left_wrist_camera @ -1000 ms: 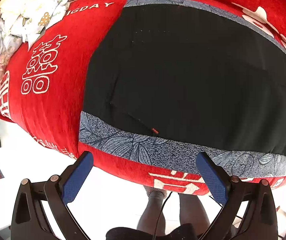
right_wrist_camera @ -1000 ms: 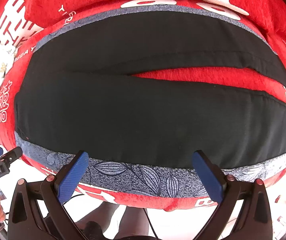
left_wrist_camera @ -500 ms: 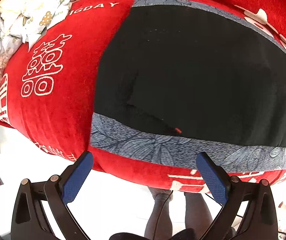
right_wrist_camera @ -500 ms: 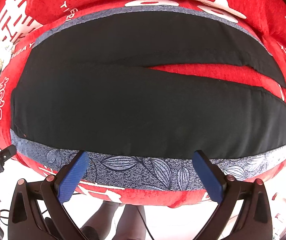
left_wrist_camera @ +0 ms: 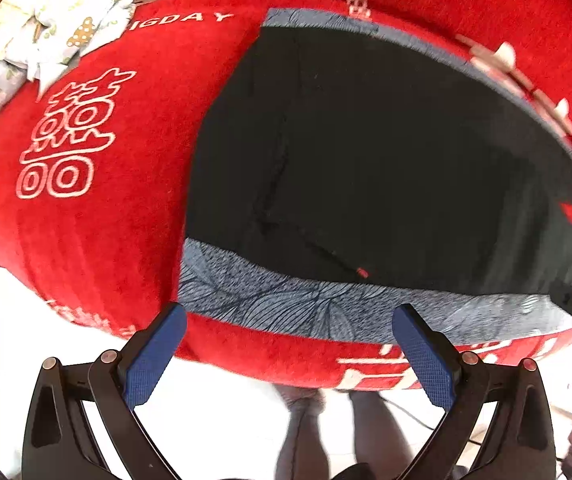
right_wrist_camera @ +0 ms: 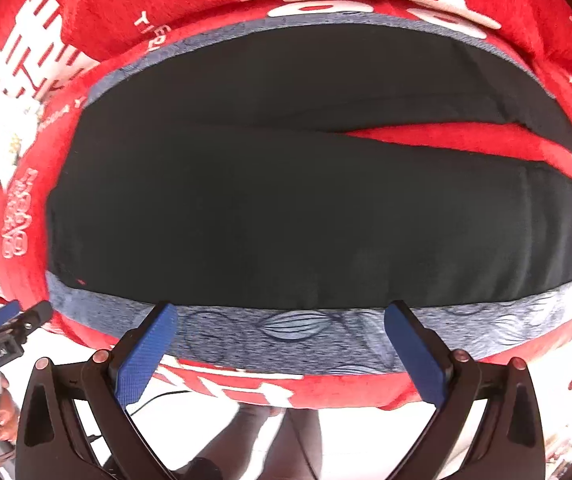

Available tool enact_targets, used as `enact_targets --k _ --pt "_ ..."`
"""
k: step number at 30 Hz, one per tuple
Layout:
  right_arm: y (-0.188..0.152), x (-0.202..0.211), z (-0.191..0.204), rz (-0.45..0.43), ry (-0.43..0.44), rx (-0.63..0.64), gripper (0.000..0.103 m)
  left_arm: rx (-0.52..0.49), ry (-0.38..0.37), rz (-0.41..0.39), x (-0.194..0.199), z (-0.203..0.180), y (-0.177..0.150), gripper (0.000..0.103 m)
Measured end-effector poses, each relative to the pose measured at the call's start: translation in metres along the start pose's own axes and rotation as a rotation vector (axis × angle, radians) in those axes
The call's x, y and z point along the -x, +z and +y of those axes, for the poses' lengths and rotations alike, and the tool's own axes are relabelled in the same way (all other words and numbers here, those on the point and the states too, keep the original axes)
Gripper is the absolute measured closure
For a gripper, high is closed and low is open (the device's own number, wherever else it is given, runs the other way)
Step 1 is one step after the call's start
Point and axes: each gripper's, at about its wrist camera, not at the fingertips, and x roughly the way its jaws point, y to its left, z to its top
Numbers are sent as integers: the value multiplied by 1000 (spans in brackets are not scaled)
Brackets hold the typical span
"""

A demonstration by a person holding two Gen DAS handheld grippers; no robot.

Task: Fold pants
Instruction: 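Grasp the grey waistband with the left gripper while the right gripper grasps it too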

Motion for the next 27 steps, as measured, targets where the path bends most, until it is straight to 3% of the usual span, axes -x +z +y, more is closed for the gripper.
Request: enact_targets --k 2,5,7,8,9,12,15,21,27 --pt "0 1 0 0 107 -26 0 30 -106 -7 0 12 0 0" --pt "-4 -1 -2 8 356 -98 1 90 -234 22 -9 31 -2 0" --pt "-14 -8 -5 32 490 -147 12 131 -297 44 -21 44 -8 0" --pt "-22 -16 -6 55 536 -170 28 151 -323 54 -29 50 -12 0" --pt "-32 -28 -9 91 580 -194 31 159 -336 59 -33 51 -16 0" --pt "-57 -61 -14 170 656 -256 31 173 -360 74 -49 52 -26 0" --pt "-75 -90 -22 187 710 -310 31 177 -389 82 -58 48 -33 0" --pt "-63 -85 -16 98 831 -342 31 194 -440 78 -62 51 -33 0" --pt "-49 -106 33 137 913 -335 31 216 -455 69 -62 60 -36 0"
